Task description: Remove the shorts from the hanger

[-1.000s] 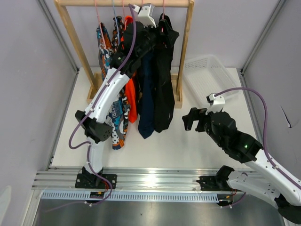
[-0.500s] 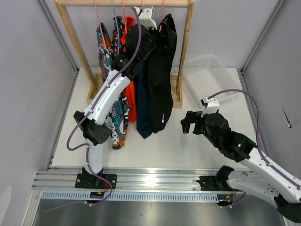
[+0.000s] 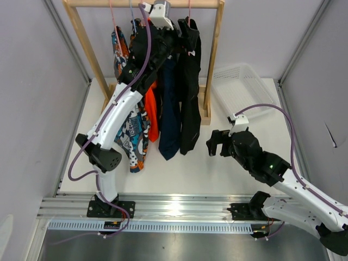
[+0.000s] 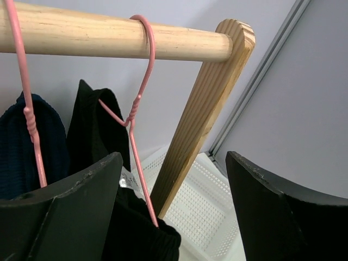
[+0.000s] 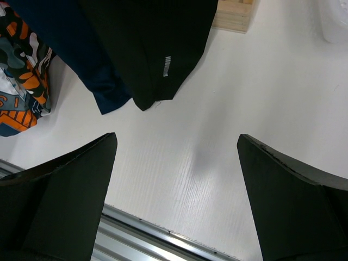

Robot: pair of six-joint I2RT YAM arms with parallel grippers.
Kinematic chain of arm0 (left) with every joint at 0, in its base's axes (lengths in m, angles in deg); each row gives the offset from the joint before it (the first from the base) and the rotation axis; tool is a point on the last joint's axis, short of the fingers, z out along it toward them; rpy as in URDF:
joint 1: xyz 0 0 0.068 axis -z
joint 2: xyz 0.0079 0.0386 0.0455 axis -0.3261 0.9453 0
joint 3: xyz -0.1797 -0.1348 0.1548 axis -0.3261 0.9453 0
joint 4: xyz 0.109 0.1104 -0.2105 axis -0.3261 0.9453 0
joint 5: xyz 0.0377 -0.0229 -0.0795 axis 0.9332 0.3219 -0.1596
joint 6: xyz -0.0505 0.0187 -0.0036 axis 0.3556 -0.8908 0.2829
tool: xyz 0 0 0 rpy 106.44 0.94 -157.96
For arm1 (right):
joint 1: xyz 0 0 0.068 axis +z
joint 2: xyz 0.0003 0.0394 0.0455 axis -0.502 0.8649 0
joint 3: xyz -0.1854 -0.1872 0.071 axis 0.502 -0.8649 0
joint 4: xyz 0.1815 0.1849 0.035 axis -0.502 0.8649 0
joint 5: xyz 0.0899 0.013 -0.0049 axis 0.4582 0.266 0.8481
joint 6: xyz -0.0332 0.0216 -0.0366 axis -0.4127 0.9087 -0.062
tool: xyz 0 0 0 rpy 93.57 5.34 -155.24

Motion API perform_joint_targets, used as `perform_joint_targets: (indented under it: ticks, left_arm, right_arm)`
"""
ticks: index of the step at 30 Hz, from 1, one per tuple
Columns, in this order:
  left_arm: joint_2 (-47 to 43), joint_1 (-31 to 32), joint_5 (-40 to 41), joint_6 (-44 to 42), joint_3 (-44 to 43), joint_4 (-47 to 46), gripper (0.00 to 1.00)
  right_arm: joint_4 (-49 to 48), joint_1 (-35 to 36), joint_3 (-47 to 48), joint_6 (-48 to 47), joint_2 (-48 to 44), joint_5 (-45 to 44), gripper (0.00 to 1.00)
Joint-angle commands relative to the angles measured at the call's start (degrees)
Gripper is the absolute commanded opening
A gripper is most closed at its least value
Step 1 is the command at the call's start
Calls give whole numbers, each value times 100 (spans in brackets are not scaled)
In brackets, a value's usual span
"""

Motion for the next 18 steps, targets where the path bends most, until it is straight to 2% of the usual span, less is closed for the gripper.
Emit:
perform_joint_targets:
  ticks: [1, 9, 17, 18]
  left_arm:
    - [54, -42, 21, -102, -103, -98, 83]
    - [749, -139, -75, -6, -604, -19, 83]
    - [1100, -226, -111, 127, -771, -124, 72]
    - [1109, -235, -111, 144, -771, -133, 62]
  right_arm:
    - [-247, 29, 11, 15, 17, -6, 99]
    - [-115, 12, -41, -28, -97, -112, 99]
    - [-36, -6, -112, 15, -194, -164, 99]
    - [-45, -15, -120, 24, -194, -164, 99]
